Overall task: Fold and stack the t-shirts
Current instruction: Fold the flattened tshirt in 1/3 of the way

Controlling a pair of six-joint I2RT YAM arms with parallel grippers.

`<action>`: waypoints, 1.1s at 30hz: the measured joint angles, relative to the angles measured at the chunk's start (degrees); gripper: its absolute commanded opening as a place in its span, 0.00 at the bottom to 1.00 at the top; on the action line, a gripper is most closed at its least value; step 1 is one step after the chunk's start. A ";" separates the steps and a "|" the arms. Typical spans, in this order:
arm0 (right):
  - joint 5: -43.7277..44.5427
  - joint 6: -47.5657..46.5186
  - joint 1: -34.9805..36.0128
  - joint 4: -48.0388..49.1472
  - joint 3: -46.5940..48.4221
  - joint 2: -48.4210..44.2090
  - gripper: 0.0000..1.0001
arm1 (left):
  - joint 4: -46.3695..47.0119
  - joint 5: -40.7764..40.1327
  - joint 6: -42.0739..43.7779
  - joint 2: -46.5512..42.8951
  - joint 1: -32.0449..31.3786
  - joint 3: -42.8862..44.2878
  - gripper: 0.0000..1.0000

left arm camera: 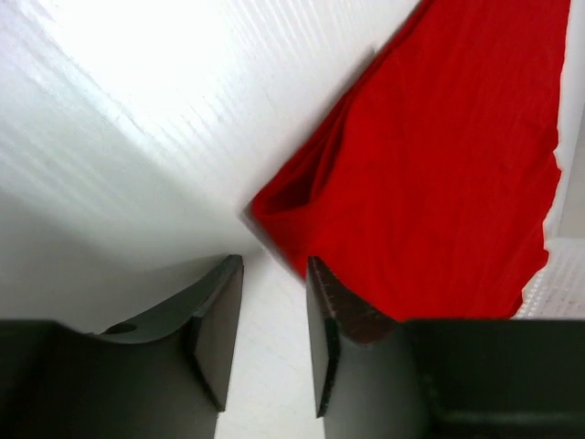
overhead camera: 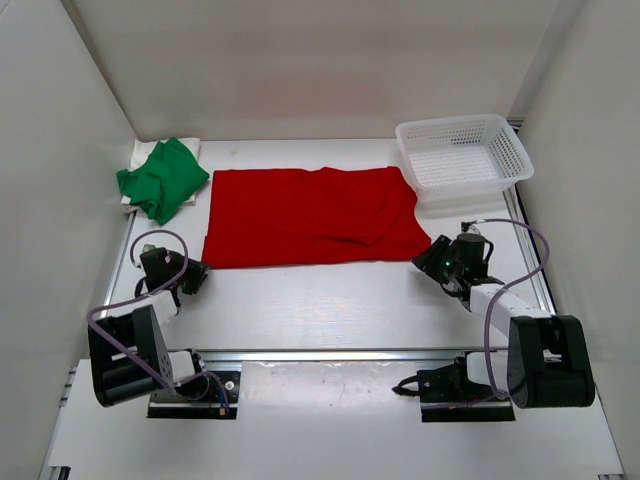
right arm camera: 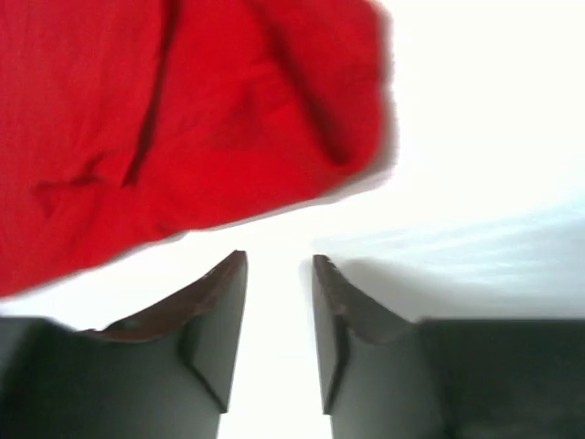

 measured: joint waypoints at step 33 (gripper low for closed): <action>2.34 2.29 -2.95 3.98 5.33 4.59 0.00 | -2.69 0.81 0.59 4.94 -1.66 12.81 0.00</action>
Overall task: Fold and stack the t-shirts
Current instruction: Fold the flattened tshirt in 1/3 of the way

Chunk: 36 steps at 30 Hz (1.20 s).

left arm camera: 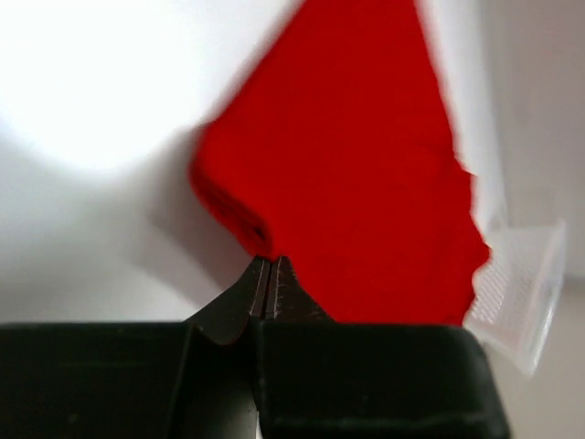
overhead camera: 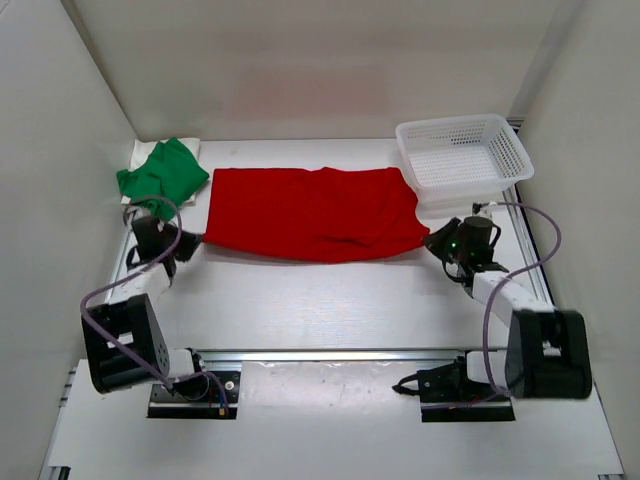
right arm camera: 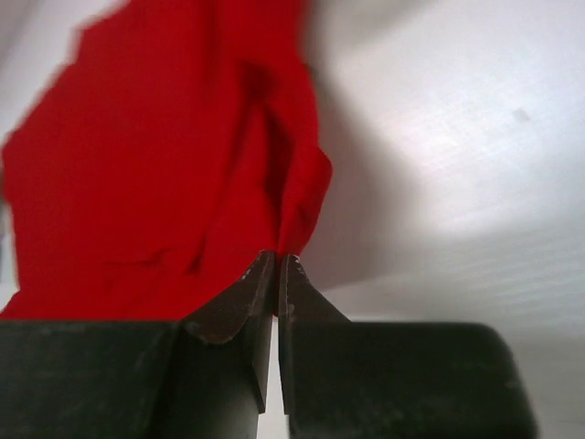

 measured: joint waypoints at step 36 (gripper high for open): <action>-10.32 -16.68 6.51 -36.94 72.87 18.18 0.00 | -8.46 24.24 -3.96 7.69 4.37 37.51 0.00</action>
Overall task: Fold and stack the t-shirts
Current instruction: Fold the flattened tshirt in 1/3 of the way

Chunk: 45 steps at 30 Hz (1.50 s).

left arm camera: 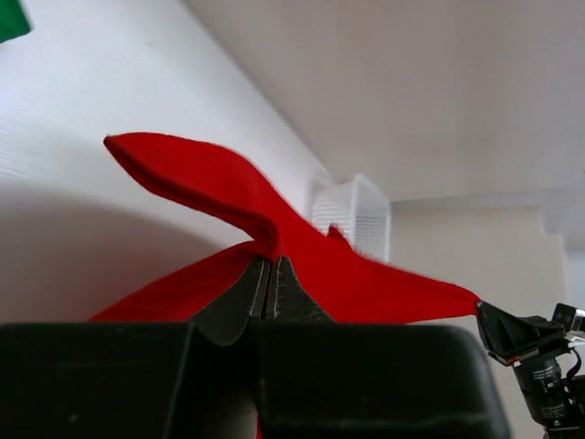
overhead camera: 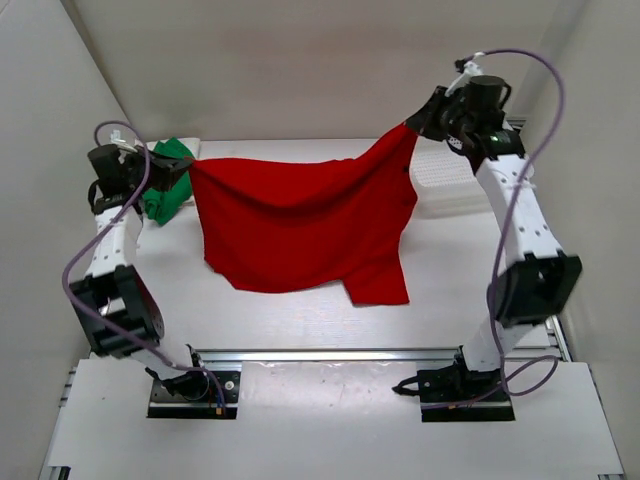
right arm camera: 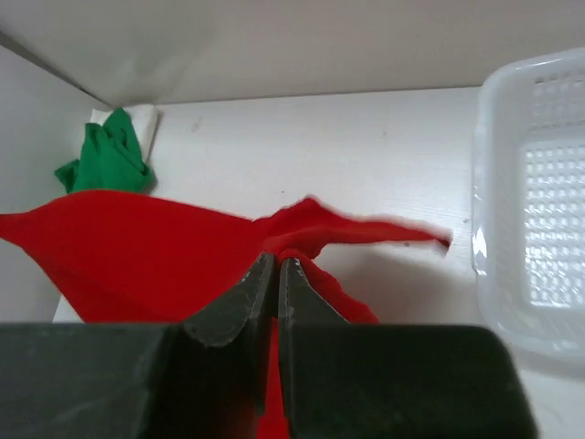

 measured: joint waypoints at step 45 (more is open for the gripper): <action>-10.97 6.62 -10.75 18.32 -61.35 -15.80 0.00 | 7.78 -6.54 9.11 8.20 1.20 -27.43 0.00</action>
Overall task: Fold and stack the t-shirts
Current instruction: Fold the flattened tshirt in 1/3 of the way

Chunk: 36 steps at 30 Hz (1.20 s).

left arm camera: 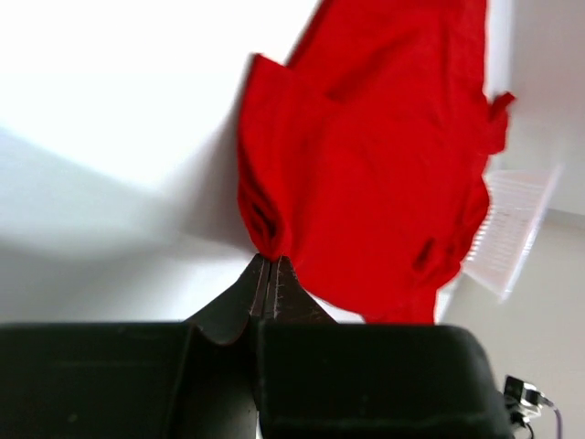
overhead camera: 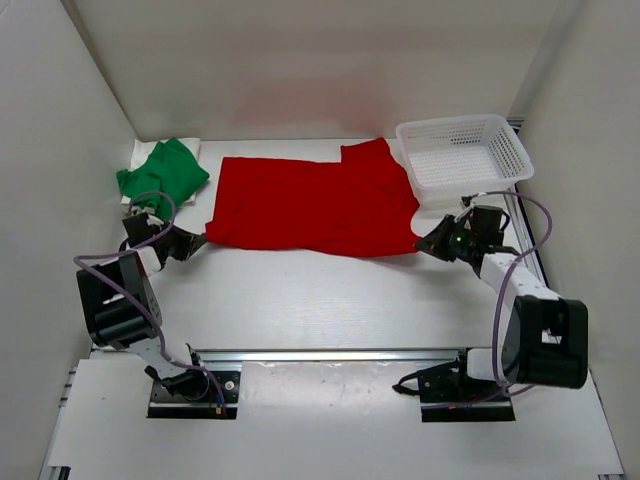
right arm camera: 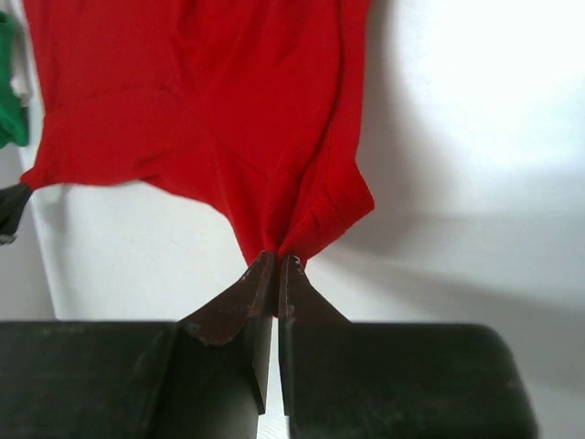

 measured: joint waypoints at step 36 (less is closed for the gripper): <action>7.41 -3.08 2.16 -32.04 -3.74 -29.29 0.14 | -31.76 -23.26 14.75 -42.58 -3.74 -8.37 0.34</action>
